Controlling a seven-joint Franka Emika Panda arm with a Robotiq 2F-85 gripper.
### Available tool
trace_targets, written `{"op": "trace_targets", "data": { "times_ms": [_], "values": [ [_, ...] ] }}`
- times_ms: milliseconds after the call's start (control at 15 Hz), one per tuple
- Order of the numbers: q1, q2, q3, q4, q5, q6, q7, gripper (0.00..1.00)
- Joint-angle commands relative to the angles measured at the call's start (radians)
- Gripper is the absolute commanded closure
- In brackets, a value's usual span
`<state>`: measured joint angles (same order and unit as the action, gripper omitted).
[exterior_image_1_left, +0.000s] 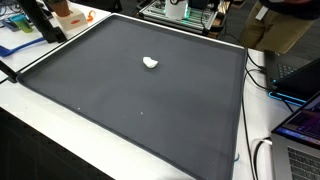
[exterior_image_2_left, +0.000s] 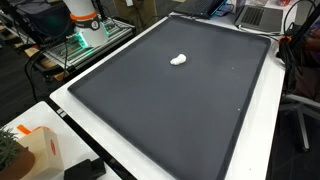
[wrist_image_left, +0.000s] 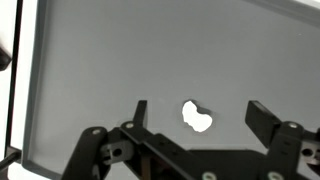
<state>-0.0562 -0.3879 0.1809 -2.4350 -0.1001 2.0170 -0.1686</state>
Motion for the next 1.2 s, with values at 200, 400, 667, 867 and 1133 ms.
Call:
{"op": "trace_targets", "data": {
  "times_ms": [200,400,667,867,1133],
  "values": [
    [0.099,0.060,-0.055,0.073,0.074,-0.142,0.078,0.00],
    [0.101,0.063,-0.062,0.075,0.069,-0.141,0.078,0.00],
    [0.111,0.126,-0.081,0.164,0.115,-0.198,0.063,0.00],
    [0.105,0.167,-0.094,0.229,0.110,-0.239,0.068,0.00],
    [0.098,0.228,-0.122,0.301,0.113,-0.271,0.058,0.00]
  ]
}}
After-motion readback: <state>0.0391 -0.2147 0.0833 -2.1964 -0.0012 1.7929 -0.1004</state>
